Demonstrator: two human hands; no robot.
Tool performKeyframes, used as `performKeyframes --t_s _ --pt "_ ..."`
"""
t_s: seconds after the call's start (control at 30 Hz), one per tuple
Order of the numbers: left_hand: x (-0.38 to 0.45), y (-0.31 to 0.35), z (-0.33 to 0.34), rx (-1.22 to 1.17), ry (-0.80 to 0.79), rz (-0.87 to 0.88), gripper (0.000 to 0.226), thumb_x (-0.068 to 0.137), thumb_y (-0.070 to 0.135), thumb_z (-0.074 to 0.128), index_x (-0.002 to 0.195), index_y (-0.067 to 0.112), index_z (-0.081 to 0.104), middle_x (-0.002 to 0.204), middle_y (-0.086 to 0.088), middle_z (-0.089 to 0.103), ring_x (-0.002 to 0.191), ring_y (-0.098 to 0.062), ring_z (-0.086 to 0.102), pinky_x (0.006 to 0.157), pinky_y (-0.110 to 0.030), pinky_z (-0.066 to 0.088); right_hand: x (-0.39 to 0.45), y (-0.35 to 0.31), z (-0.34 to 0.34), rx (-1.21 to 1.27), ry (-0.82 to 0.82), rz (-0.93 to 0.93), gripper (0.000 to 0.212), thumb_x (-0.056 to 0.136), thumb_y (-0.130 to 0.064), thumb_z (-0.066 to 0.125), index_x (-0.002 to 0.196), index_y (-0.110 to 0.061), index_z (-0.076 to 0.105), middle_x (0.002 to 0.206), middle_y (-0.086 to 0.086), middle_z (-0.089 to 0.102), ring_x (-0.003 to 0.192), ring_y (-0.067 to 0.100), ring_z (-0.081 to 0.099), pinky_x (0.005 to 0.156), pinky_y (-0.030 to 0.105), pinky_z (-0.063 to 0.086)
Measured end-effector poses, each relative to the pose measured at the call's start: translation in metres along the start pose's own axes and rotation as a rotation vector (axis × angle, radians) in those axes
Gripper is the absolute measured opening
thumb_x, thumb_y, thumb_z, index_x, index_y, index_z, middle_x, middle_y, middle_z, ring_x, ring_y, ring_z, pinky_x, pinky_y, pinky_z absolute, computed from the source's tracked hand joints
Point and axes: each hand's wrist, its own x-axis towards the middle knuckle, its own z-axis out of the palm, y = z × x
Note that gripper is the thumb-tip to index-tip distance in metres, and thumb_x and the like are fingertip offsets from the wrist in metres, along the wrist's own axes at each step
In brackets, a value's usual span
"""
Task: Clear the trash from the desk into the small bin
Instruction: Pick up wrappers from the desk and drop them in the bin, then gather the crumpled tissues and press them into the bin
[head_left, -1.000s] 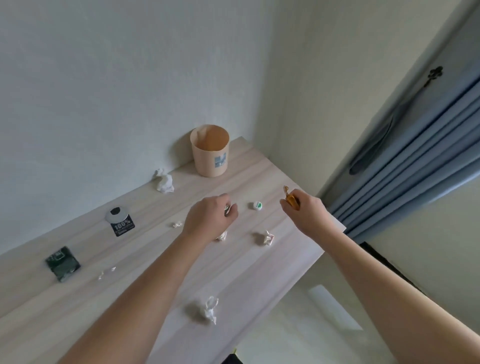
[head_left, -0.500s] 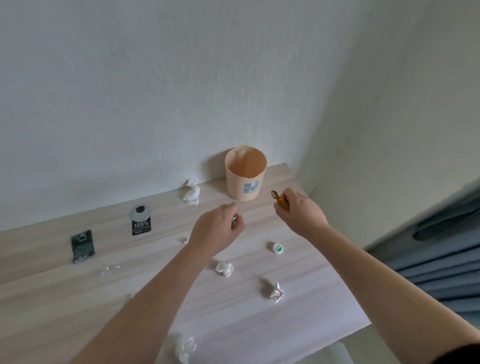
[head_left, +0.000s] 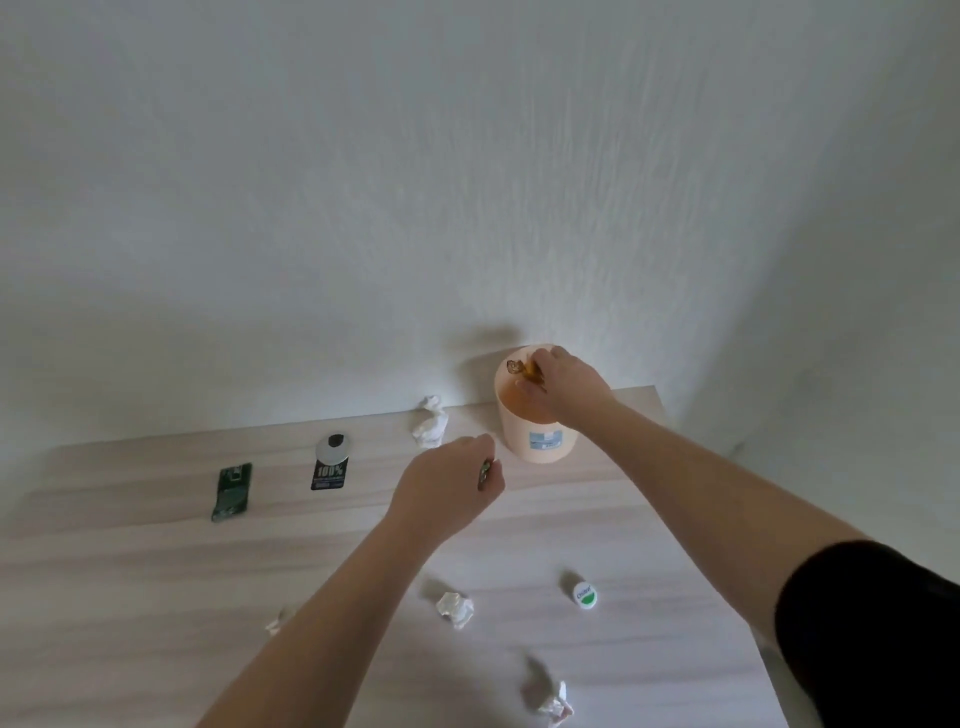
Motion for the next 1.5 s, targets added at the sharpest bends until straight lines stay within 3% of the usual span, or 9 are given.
performKeyframes --t_s 0.1,0.23,0.5,0.73,0.87,1.1,1.3,1.4,1.5 --pt "0.003 -0.006 0.001 0.027 0.008 -0.041 0.019 0.089 0.033 0.044 0.075 0.022 0.037 0.064 0.004 0.048 0.052 -0.018 0.043 0.050 -0.027 0.029 0.023 0.000 0.012 0.003 0.017 -0.044 0.039 0.095 -0.042 0.040 0.120 -0.013 0.050 0.105 0.012 0.055 0.093 0.029 0.057 0.078 0.040 0.050" --pt "0.007 -0.011 0.008 0.020 -0.016 -0.082 0.019 0.089 0.034 0.042 0.075 0.021 0.040 0.068 0.002 0.054 0.054 -0.019 0.048 0.051 -0.030 0.037 0.038 0.008 0.027 0.040 0.051 -0.064 0.032 0.093 -0.039 0.045 0.114 -0.015 0.052 0.104 0.011 0.057 0.091 0.029 0.058 0.072 0.033 0.042" --pt "0.039 -0.012 0.030 0.016 -0.012 -0.049 0.019 0.086 0.037 0.044 0.076 0.020 0.045 0.070 0.003 0.053 0.056 -0.018 0.049 0.051 -0.026 0.031 0.030 0.041 0.030 0.223 0.034 -0.024 0.041 0.085 -0.042 0.060 0.121 -0.026 0.051 0.118 0.002 0.060 0.107 0.025 0.054 0.092 0.039 0.041" --pt "0.125 0.003 0.037 -0.083 0.079 -0.002 0.018 0.089 0.032 0.048 0.093 0.016 0.055 0.084 -0.003 0.053 0.066 -0.017 0.046 0.057 -0.029 0.037 -0.011 0.062 0.013 0.322 0.212 -0.003 0.035 0.090 -0.031 0.056 0.124 -0.020 0.052 0.125 0.004 0.058 0.116 0.024 0.050 0.100 0.039 0.039" --pt "0.173 0.015 0.052 -0.106 0.034 0.043 0.017 0.093 0.026 0.045 0.103 0.014 0.053 0.098 -0.009 0.050 0.083 -0.027 0.051 0.071 -0.038 0.045 -0.042 0.080 0.011 0.277 0.290 -0.003 0.030 0.091 -0.029 0.056 0.119 -0.020 0.055 0.120 0.001 0.061 0.114 0.022 0.052 0.097 0.033 0.035" --pt "0.179 0.021 0.086 0.020 -0.096 0.117 0.039 0.093 0.026 0.048 0.132 0.021 0.045 0.125 -0.011 0.052 0.112 -0.032 0.048 0.094 -0.044 0.043 -0.079 0.103 0.015 0.272 0.283 0.026 0.035 0.089 -0.039 0.046 0.119 -0.024 0.052 0.119 0.000 0.061 0.112 0.021 0.053 0.098 0.044 0.044" --pt "0.171 0.012 0.077 -0.017 0.014 0.139 0.039 0.093 0.036 0.045 0.131 0.029 0.042 0.127 -0.005 0.053 0.115 -0.027 0.049 0.098 -0.045 0.042 -0.096 0.101 0.029 0.295 0.261 0.059 0.031 0.091 -0.029 0.052 0.120 -0.020 0.055 0.117 0.003 0.062 0.109 0.022 0.054 0.094 0.043 0.046" --pt "0.157 0.009 0.065 -0.050 0.079 0.149 0.036 0.093 0.034 0.046 0.128 0.029 0.045 0.119 -0.004 0.056 0.110 -0.026 0.051 0.094 -0.041 0.040 -0.102 0.090 0.038 0.265 0.257 0.034 0.027 0.090 -0.027 0.056 0.116 -0.019 0.058 0.105 0.003 0.063 0.095 0.018 0.056 0.082 0.031 0.044" --pt "0.129 0.005 0.053 -0.068 0.153 0.137 0.034 0.091 0.030 0.049 0.124 0.023 0.050 0.114 -0.007 0.057 0.104 -0.029 0.053 0.092 -0.041 0.041 -0.110 0.079 0.046 0.295 0.193 0.012 0.025 0.090 -0.028 0.057 0.113 -0.017 0.060 0.095 0.003 0.060 0.082 0.014 0.051 0.077 0.033 0.048"
